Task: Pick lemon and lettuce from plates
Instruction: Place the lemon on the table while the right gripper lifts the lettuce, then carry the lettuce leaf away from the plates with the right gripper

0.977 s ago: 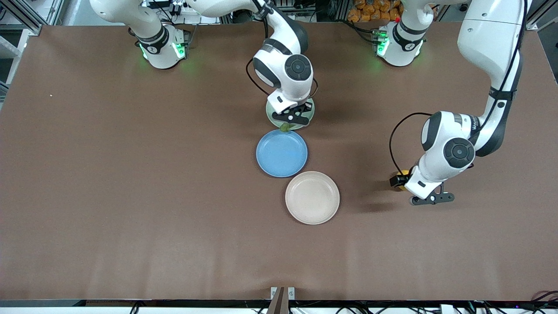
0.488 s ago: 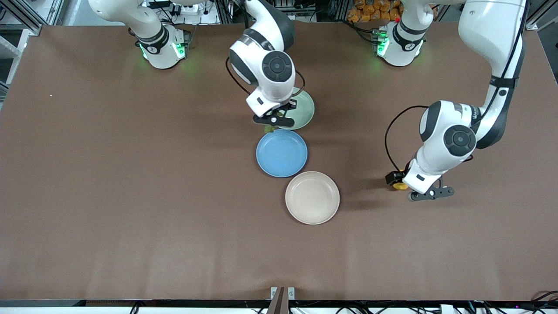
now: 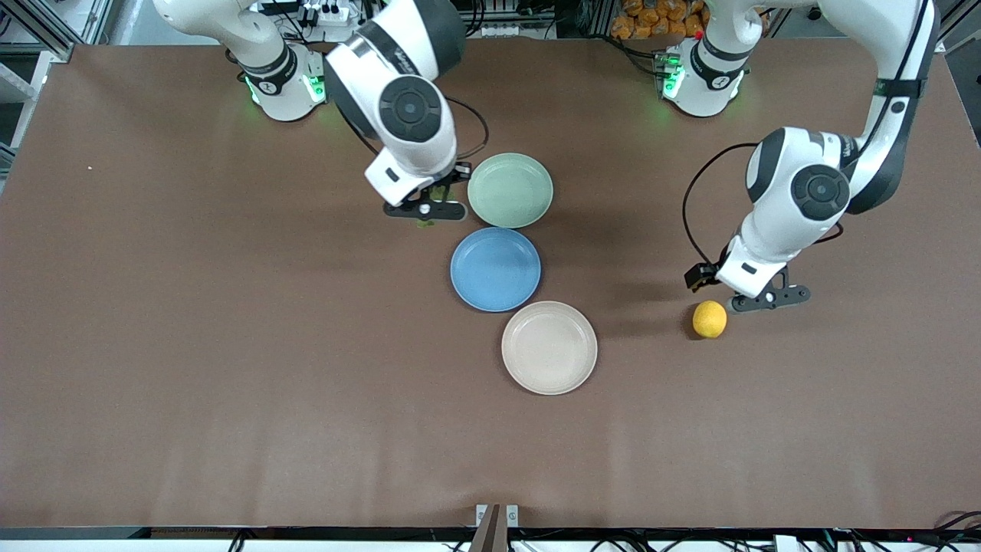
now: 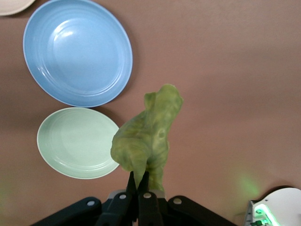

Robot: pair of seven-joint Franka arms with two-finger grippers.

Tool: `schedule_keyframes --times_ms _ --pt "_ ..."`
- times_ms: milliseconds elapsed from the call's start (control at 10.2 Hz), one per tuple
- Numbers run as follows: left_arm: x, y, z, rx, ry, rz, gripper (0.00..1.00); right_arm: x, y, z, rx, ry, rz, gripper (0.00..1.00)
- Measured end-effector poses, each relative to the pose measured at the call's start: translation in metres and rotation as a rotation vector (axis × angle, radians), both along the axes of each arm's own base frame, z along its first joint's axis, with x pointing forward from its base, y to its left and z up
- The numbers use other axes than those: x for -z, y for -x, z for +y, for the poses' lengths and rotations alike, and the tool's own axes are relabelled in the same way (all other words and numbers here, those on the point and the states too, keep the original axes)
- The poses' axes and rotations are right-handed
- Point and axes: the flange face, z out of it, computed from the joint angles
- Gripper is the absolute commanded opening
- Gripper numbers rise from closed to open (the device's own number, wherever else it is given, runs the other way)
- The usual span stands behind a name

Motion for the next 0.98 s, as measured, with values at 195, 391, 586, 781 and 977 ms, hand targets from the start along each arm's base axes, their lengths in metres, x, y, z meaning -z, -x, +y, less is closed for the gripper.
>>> schedule_keyframes --times_ms 195,391,586,781,977 --pt "-0.010 0.016 0.004 -0.009 0.002 -0.006 1.00 -0.024 -0.010 -0.029 -0.014 -0.012 0.014 0.00" --pt "-0.018 0.028 0.006 -0.010 -0.001 -0.012 1.00 -0.051 -0.027 -0.068 -0.052 -0.035 0.036 0.00" --pt "-0.021 0.033 0.007 -0.010 -0.003 -0.017 1.00 -0.075 -0.046 -0.111 -0.085 -0.059 0.062 0.00" --pt "-0.029 0.033 0.007 -0.010 0.000 -0.036 1.00 -0.087 -0.065 -0.157 -0.126 -0.093 0.083 0.00" --pt "-0.056 0.023 0.005 -0.018 0.019 -0.092 1.00 -0.106 -0.080 -0.210 -0.142 -0.134 0.060 0.00"
